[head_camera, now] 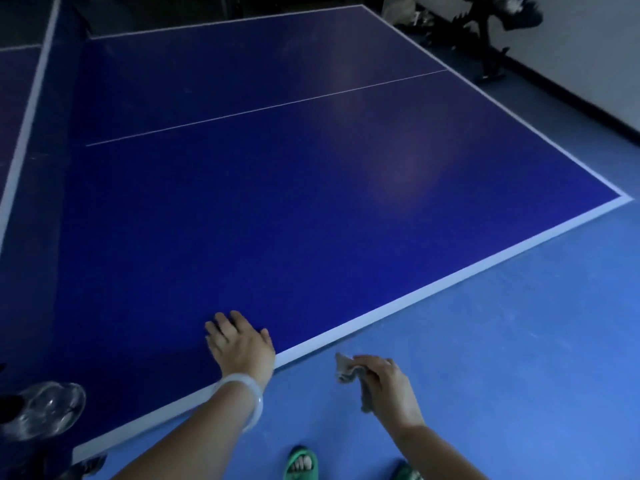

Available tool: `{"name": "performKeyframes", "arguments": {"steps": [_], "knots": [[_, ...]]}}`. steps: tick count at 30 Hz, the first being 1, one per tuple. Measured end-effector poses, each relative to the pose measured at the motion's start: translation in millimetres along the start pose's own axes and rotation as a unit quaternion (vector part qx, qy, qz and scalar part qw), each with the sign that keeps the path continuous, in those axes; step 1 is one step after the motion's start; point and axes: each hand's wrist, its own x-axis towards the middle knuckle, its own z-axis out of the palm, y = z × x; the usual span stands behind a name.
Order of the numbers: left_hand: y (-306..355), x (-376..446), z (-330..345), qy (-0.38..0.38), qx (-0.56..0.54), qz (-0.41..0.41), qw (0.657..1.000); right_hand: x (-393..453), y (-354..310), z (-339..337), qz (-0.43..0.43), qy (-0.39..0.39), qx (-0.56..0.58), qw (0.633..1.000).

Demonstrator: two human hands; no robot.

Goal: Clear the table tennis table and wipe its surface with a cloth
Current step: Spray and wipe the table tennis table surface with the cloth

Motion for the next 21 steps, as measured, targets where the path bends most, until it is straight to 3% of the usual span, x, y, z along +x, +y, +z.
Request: {"name": "performKeyframes", "arguments": {"steps": [4, 9, 14, 21], "knots": [[70, -47, 12, -0.015, 0.010, 0.188, 0.982, -4, 23, -53, 0.108, 0.031, 0.153, 0.982], [181, -115, 27, -0.073, -0.023, 0.362, 0.929, -22, 66, -150, 0.122, 0.064, 0.137, 0.981], [293, -182, 34, -0.127, -0.017, 0.420, 0.898, -52, 114, -274, 0.140, 0.119, 0.076, 0.980], [447, -263, 38, -0.119, -0.026, 0.482, 0.867, -89, 181, -433, 0.157, 0.220, 0.115, 0.956]]}}
